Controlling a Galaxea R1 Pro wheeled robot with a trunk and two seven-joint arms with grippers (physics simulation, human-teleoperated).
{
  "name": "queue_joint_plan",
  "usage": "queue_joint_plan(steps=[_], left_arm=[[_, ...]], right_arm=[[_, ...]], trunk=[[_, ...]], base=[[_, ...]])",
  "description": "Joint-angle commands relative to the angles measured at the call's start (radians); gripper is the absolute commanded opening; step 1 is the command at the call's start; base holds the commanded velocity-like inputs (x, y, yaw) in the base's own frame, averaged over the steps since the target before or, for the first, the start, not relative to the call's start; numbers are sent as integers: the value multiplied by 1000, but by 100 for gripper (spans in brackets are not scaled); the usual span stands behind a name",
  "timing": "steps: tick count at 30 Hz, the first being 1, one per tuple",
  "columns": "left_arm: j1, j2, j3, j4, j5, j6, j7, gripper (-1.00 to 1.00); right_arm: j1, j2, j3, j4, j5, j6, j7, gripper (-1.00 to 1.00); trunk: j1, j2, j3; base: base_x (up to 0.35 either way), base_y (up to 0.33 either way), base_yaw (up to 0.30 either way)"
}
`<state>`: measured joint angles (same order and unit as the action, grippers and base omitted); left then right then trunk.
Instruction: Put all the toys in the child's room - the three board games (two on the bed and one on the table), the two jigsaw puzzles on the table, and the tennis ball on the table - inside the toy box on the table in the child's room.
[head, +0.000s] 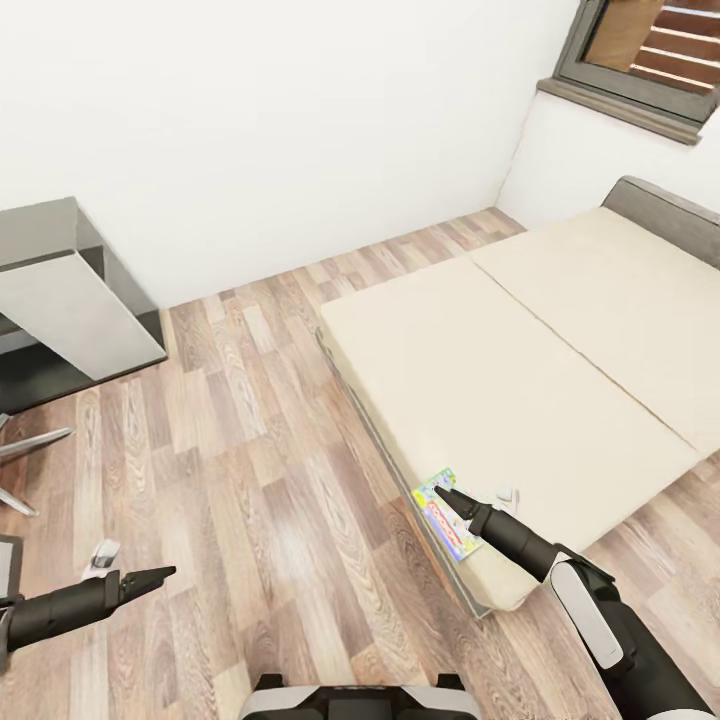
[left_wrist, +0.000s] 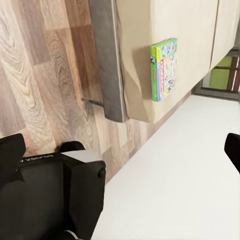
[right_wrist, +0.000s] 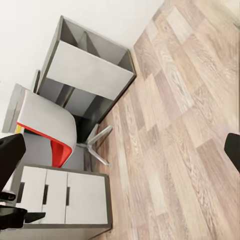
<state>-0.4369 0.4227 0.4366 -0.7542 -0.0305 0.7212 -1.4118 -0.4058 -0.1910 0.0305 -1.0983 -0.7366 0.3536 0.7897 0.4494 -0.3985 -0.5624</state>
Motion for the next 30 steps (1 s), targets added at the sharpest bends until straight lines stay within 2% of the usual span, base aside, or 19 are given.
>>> queue_joint_plan(steps=[1,18,23,30], left_arm=[[0,0,1,-1,-3,11,-6,100],[0,5,2,-1,-4,11,-6,100],[-1,28,2,-1,-2,11,-7,100],[-2,33,6,-2,0,11,-6,100]], right_arm=[[-1,-1,2,0,-10,9,3,100],[0,-1,2,-4,-11,7,16,100],[1,14,2,-6,-44,-2,25,100],[40,18,2,-11,-72,-69,23,100]], trunk=[[1,-2,0],[1,-2,22],[1,-2,29],[1,-2,40]], base=[[0,0,-221],[0,0,-207],[0,0,-150],[0,0,-107]])
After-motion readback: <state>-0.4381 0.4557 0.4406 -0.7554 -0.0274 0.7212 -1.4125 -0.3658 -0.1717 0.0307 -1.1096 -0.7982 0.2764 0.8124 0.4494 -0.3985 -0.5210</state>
